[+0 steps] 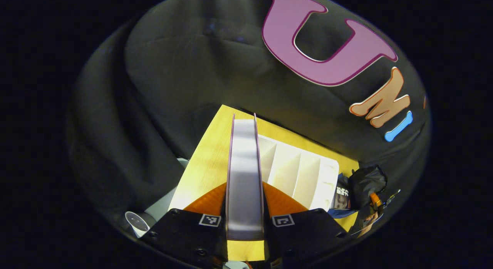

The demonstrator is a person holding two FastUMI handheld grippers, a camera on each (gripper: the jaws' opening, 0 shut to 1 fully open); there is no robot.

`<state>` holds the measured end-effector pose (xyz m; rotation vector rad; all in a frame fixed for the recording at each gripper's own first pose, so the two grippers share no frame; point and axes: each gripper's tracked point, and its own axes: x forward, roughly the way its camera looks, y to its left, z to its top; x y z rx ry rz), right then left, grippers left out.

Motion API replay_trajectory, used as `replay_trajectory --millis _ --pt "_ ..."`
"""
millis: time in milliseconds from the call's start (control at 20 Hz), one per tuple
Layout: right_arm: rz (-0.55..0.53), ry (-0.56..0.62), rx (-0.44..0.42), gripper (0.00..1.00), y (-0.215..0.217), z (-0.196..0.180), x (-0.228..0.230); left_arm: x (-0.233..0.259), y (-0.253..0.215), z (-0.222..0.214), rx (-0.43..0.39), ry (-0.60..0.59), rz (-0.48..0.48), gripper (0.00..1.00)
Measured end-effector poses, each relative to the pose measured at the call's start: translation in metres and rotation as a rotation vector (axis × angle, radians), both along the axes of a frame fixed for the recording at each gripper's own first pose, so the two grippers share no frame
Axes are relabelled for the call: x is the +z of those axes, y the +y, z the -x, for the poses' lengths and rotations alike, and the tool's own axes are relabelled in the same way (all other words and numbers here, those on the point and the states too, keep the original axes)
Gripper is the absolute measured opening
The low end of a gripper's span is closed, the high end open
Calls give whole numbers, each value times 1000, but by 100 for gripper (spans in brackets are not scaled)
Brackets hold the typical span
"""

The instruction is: Open the schoolbag, grab two books from the bookshelf and put them into the schoolbag.

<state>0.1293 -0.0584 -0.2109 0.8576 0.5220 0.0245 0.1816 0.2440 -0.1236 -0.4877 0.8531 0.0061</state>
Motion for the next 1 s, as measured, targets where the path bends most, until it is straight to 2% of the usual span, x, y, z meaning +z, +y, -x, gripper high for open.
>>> replay_trajectory --millis 350,600,850,1000 --pt "16 5 6 3 0 -1 3 13 17 12 63 -42 105 32" --pt "23 7 -2 4 -3 -3 7 40 24 16 133 -135 285 33" --pt "27 13 -2 3 -3 -4 6 63 1 21 130 -217 488 32" --pt "28 8 -5 2 -5 -3 10 78 -9 25 140 -248 578 33"
